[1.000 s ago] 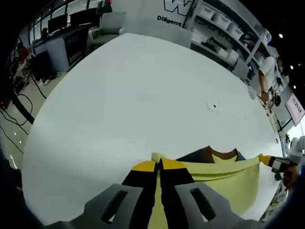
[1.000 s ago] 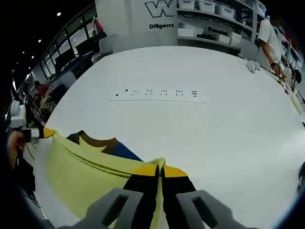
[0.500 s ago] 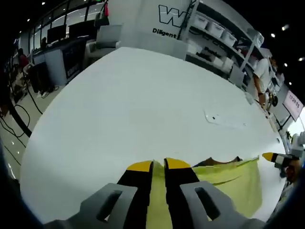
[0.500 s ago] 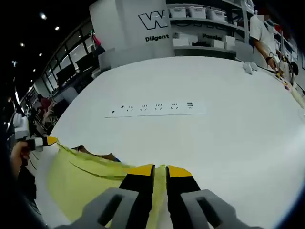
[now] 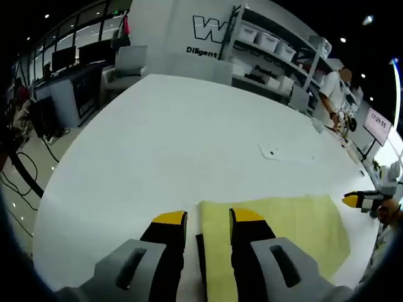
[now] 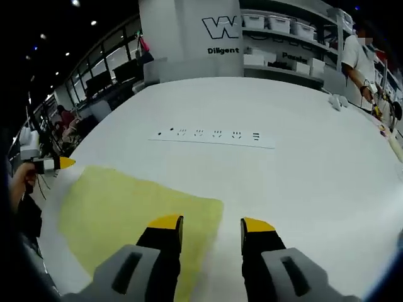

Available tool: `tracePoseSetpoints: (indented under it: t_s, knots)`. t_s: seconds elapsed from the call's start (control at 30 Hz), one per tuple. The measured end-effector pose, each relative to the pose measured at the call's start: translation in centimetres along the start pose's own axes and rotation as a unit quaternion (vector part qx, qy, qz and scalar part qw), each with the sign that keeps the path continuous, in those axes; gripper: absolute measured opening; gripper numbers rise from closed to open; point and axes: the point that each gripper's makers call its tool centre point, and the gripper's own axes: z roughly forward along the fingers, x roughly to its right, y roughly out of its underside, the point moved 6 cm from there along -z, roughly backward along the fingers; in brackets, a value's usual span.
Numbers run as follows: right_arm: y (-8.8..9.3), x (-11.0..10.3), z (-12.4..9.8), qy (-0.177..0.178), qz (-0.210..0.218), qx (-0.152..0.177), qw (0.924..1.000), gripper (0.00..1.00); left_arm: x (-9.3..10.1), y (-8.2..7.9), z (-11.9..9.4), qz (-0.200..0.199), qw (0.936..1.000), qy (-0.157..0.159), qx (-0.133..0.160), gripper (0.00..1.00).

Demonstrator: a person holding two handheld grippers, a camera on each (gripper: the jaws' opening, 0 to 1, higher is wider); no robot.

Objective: Fold the garment on the visible template until the final outline fits inside the template.

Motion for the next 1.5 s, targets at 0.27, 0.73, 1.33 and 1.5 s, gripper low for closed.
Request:
tracePoseSetpoints:
  t_s: [0.27, 0.73, 1.33, 1.5]
  knots:
    - [2.7, -1.9, -1.5, -0.03, 0.002, -0.022, 0.9993, 0.43, 0.4, 3.0, -2.9, 0.012, 0.9996, 0.017, -0.017, 0.31]
    - [7.6, -3.3, -4.2, -0.067, -0.021, -0.061, 0.9957, 0.38, 1.0, 9.3, -5.3, 0.006, 0.9961, 0.053, -0.07, 0.35]
    - [10.5, -2.9, -4.9, -0.077, 0.013, -0.078, 0.9939, 0.0, 0.9, 11.9, -6.6, 0.003, 0.9937, 0.045, -0.103, 0.04]
    - [10.6, -3.0, -5.2, -0.078, 0.014, -0.079, 0.9937, 0.0, 1.0, 12.3, -7.3, 0.008, 0.9951, 0.039, -0.09, 0.03]
